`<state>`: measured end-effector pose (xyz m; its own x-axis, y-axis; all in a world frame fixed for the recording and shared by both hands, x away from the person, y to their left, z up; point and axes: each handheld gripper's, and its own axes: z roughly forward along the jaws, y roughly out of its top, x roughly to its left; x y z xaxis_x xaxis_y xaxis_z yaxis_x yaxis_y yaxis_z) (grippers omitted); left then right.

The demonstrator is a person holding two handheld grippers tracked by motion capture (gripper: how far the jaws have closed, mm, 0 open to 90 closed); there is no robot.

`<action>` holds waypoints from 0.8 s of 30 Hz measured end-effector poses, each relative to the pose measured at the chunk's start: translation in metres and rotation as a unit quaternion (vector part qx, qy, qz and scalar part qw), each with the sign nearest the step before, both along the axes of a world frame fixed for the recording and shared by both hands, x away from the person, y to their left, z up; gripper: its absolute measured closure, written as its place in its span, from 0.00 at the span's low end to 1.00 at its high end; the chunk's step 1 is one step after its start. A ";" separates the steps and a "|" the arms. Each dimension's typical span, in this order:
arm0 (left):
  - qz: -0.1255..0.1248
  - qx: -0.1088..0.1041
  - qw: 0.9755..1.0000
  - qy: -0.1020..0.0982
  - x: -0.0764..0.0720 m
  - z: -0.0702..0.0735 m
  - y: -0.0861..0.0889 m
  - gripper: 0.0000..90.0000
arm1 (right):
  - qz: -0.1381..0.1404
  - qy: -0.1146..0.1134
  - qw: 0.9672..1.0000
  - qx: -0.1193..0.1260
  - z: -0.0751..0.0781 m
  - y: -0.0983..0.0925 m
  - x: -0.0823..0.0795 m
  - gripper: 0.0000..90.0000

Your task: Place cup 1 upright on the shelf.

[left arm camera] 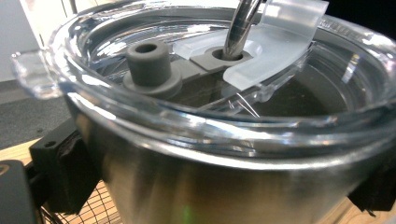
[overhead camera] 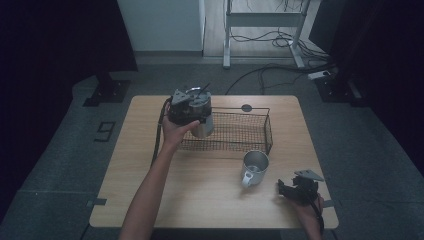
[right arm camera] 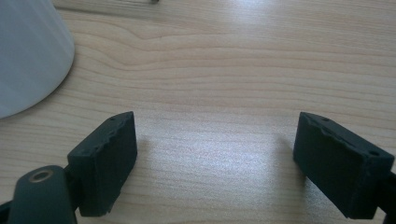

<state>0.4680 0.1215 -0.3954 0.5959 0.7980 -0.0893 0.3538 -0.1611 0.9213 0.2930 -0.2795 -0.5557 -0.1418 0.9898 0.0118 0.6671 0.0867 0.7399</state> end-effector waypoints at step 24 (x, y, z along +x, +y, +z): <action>0.021 0.007 0.999 0.025 0.013 -0.029 -0.002 0.04 | 0.000 0.000 1.000 0.000 0.000 0.000 0.000 0.15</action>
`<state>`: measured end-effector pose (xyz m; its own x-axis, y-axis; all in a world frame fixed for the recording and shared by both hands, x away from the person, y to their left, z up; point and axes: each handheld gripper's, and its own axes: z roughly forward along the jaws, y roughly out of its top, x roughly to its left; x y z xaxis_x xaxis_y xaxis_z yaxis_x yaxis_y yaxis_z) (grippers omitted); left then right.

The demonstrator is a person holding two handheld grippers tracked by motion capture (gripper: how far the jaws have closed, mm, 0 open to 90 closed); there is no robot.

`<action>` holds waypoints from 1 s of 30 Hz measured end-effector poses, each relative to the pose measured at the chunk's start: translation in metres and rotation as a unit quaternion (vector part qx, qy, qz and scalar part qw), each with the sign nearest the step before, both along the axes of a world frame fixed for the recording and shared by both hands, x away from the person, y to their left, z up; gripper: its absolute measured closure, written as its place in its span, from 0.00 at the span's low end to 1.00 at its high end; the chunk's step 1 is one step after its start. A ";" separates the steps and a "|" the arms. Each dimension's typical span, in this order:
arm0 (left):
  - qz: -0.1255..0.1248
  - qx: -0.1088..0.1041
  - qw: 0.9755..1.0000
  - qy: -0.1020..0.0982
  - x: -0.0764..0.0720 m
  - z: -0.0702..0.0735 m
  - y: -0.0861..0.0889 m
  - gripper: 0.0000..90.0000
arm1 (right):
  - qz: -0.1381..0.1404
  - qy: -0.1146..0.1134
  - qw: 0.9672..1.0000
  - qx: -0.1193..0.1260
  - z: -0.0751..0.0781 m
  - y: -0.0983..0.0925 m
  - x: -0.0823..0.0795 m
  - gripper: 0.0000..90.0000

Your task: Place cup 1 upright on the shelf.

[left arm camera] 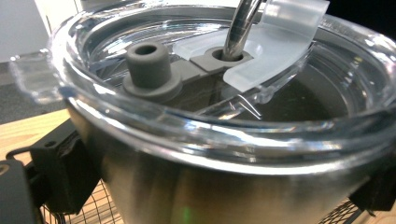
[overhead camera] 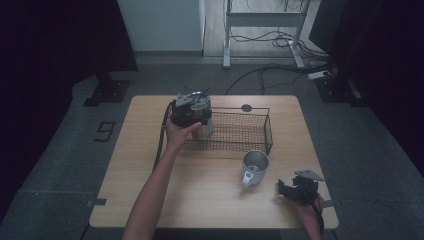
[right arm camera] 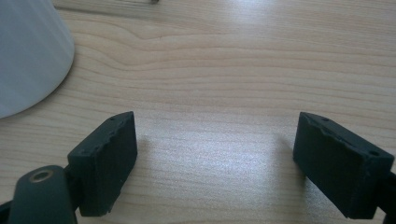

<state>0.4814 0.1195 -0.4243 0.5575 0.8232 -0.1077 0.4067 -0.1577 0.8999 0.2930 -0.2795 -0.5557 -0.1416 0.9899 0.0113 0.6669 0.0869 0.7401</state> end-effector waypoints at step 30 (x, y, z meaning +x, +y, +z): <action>0.013 0.014 0.999 0.028 0.004 -0.025 -0.008 0.04 | 0.000 0.000 1.000 0.000 0.000 0.000 0.000 0.15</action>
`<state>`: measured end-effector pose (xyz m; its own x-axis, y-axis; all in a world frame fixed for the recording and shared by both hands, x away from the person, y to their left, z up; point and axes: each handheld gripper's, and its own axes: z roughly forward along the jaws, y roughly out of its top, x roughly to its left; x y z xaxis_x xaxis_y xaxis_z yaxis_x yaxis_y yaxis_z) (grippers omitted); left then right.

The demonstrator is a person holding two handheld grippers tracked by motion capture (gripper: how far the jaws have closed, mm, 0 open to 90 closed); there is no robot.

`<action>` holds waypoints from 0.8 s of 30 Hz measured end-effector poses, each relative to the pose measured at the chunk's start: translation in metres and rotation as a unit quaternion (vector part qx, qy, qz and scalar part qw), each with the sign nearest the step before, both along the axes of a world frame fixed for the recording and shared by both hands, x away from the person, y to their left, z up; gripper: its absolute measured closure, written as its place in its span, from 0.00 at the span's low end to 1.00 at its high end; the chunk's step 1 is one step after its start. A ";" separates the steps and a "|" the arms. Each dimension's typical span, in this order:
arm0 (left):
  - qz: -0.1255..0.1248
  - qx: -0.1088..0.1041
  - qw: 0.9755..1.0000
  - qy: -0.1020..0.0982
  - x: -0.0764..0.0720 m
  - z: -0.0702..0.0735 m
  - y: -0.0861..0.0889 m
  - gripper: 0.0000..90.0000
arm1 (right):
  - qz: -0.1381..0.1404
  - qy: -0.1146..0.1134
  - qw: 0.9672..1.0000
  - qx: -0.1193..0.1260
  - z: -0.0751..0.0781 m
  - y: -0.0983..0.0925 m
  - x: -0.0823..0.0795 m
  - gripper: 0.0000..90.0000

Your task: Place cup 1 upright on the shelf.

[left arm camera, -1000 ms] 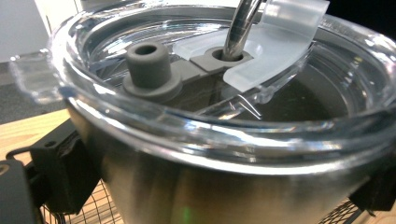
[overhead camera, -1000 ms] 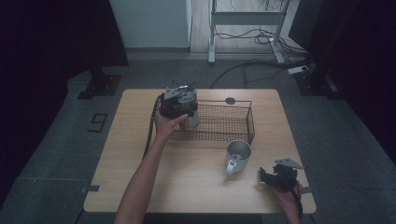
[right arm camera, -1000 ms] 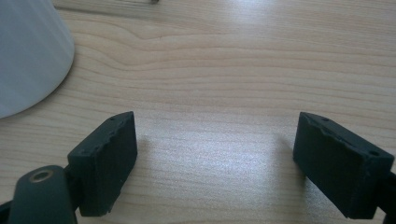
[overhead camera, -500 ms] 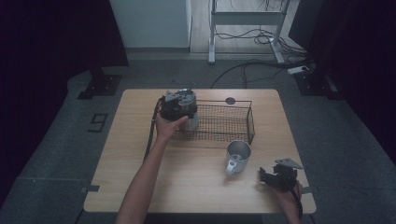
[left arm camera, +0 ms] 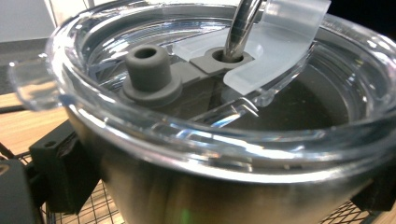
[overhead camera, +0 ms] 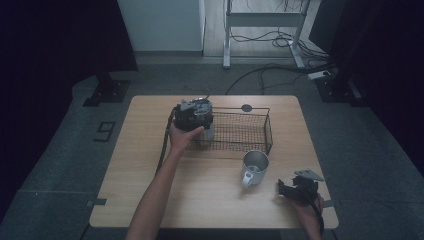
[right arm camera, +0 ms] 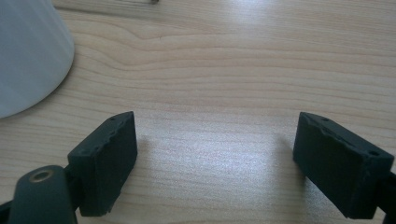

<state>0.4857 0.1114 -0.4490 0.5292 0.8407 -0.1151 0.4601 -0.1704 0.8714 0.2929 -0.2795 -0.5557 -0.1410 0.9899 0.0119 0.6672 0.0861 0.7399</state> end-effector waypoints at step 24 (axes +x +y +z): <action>0.011 0.016 1.000 0.005 -0.004 -0.019 -0.001 0.04 | 0.000 0.000 1.000 0.000 0.000 0.000 0.000 0.15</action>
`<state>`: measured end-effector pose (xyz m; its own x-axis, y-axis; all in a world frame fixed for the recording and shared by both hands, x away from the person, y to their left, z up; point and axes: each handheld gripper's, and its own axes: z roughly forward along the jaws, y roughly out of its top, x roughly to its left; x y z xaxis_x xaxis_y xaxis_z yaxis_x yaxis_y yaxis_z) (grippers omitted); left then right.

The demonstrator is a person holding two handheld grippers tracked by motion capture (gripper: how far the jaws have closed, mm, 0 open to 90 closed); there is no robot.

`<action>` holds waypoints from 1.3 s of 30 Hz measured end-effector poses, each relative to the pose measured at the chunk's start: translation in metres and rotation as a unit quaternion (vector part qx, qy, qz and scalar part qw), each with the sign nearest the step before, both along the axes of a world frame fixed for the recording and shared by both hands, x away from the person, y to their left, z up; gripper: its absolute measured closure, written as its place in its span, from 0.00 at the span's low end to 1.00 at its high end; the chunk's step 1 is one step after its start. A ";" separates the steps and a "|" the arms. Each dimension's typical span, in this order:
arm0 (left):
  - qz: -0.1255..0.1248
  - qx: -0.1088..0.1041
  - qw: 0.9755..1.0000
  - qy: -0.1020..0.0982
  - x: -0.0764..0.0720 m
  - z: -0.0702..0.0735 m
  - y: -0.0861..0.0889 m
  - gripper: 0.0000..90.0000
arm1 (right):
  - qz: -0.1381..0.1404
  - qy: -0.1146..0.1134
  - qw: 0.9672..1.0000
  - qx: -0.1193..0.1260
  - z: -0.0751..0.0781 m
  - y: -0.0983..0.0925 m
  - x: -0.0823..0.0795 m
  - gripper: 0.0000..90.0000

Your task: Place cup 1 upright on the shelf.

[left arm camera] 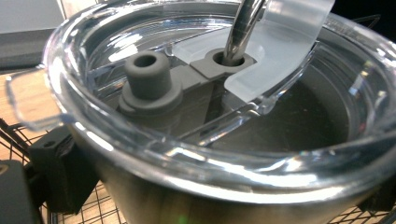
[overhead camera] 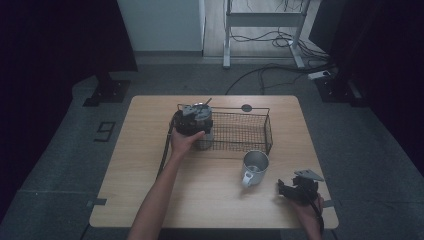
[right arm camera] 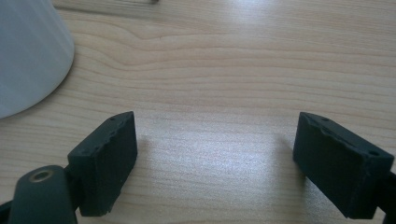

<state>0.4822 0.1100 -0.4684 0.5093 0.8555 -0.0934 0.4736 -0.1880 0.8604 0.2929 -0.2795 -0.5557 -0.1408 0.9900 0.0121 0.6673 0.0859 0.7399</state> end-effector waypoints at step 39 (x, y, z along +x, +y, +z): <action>-0.018 -0.004 0.999 -0.027 -0.032 0.024 0.016 0.00 | -0.004 0.000 1.000 0.001 0.000 0.000 0.001 0.15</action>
